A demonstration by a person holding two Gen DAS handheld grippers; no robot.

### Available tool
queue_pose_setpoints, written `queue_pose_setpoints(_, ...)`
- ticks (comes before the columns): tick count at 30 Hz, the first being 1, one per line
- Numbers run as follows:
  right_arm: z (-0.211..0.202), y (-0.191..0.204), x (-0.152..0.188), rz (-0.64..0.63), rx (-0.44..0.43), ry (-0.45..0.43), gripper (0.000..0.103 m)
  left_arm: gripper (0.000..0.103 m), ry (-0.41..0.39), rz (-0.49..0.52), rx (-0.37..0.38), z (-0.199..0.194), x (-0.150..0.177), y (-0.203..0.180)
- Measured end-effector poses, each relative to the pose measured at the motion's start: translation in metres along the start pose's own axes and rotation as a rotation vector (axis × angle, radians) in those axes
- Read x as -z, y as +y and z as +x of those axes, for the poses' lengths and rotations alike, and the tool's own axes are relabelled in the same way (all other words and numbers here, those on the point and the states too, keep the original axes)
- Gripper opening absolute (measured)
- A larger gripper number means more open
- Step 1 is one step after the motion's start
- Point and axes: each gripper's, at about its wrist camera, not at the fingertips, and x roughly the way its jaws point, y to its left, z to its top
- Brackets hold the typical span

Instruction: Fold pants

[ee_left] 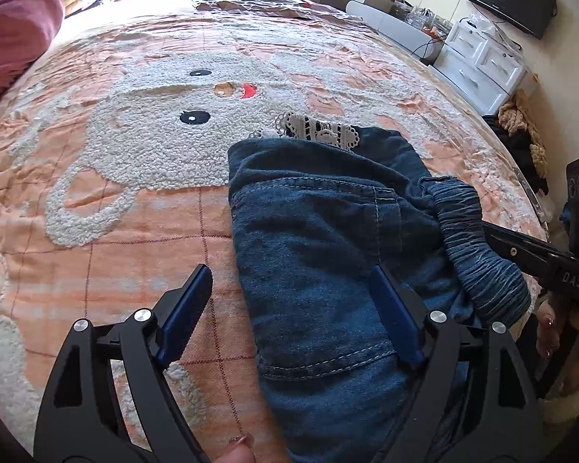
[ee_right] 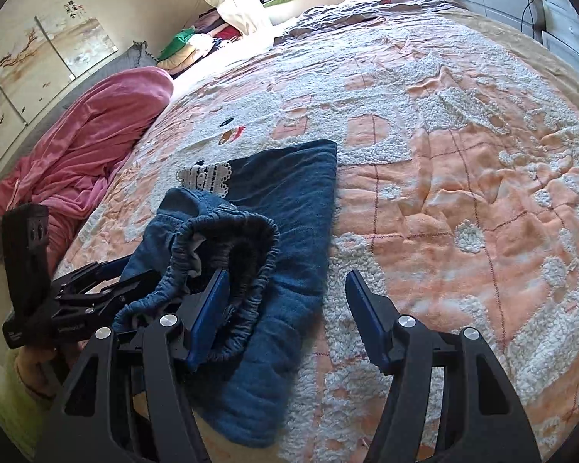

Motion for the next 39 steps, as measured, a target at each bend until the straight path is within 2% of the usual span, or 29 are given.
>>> queue_pose_setpoints(3,0.01,-0.005,0.001,0.023,-0.01,0.018,0.061,0.078,-0.002,-0.017,0.009,0.001,0.002,0.002)
queue_pose_setpoints(16,0.009,-0.009,0.008,0.024,-0.054,0.0,0.062,0.081,-0.018,-0.056,0.025,0.005,0.006,0.003)
queue_pose_setpoints(20,0.021,-0.008,0.004,0.022,-0.107,0.025,0.057,0.081,-0.015,-0.051,0.035,0.007,0.007,-0.004)
queue_pose_setpoints(23,0.026,-0.01,0.006,0.047,-0.13,0.018,0.056,0.07,-0.012,-0.05,0.043,0.008,0.007,-0.011)
queue_pose_setpoints(24,0.026,-0.01,0.007,0.048,-0.13,0.013,0.053,0.063,-0.01,-0.047,0.042,0.009,0.007,-0.013)
queue_pose_setpoints(25,0.026,-0.009,0.008,0.044,-0.132,0.008,0.045,0.056,-0.008,-0.043,0.046,0.008,0.007,-0.016)
queue_pose_setpoints(28,0.025,-0.005,0.012,0.038,-0.145,-0.011,0.03,0.043,-0.021,-0.023,0.034,0.005,0.007,-0.025)
queue_pose_setpoints(32,0.016,0.017,0.013,-0.061,-0.075,-0.065,0.023,0.028,-0.052,-0.021,0.032,-0.004,0.005,-0.028)
queue_pose_setpoints(35,0.008,0.035,0.014,-0.136,-0.028,-0.112,0.021,0.024,-0.061,-0.03,0.041,-0.008,0.003,-0.026)
queue_pose_setpoints(39,-0.001,0.054,0.009,-0.205,-0.019,-0.161,0.02,0.021,-0.083,-0.054,0.058,-0.018,0.002,-0.02)
